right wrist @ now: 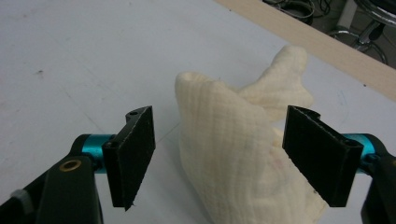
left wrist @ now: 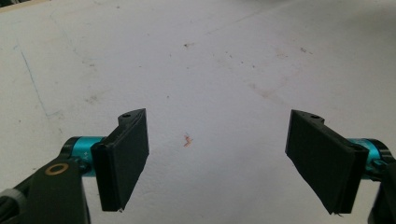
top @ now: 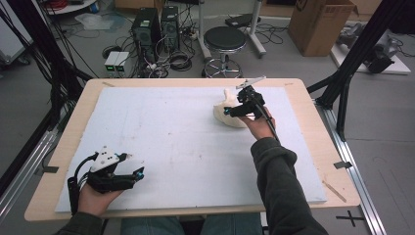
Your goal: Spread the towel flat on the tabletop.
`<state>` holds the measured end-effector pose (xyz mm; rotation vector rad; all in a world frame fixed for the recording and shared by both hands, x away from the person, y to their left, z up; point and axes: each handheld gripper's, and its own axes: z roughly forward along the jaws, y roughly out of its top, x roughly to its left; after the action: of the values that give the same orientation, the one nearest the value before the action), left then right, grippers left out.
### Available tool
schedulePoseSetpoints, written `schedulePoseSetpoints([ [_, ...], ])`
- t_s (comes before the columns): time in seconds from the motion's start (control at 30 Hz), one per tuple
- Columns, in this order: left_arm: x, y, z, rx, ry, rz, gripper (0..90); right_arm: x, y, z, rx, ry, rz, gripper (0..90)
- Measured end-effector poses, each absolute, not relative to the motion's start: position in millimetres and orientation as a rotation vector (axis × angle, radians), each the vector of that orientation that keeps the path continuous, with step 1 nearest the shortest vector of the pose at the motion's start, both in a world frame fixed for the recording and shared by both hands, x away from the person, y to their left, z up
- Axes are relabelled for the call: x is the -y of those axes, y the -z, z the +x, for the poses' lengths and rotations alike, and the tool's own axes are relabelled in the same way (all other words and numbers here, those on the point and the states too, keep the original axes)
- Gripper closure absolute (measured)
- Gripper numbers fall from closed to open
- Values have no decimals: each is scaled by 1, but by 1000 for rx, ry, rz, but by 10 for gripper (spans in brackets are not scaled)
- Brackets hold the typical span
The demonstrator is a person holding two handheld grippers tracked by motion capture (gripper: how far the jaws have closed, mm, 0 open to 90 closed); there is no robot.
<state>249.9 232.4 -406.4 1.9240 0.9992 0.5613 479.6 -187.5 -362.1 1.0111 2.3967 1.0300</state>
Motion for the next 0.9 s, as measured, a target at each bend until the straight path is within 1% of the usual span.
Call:
schedulePoseSetpoints([
  [0.17,-233,407,251,-1000,-561,1924,219,178,377,488,-2394,-974,1024,267],
  [0.27,-232,407,251,-999,-558,1925,219,176,384,493,-2377,-978,1051,318],
  [0.4,-232,407,251,-998,-559,1929,219,172,393,498,-2355,-947,1081,364],
  [0.6,-232,408,252,-1002,-556,1925,219,171,408,505,-2373,-914,1158,401],
  [0.77,-232,407,251,-995,-554,1926,219,167,412,506,-2369,-860,1153,449],
  [0.9,-232,407,251,-994,-556,1927,219,169,419,507,-2394,-794,1207,515],
])
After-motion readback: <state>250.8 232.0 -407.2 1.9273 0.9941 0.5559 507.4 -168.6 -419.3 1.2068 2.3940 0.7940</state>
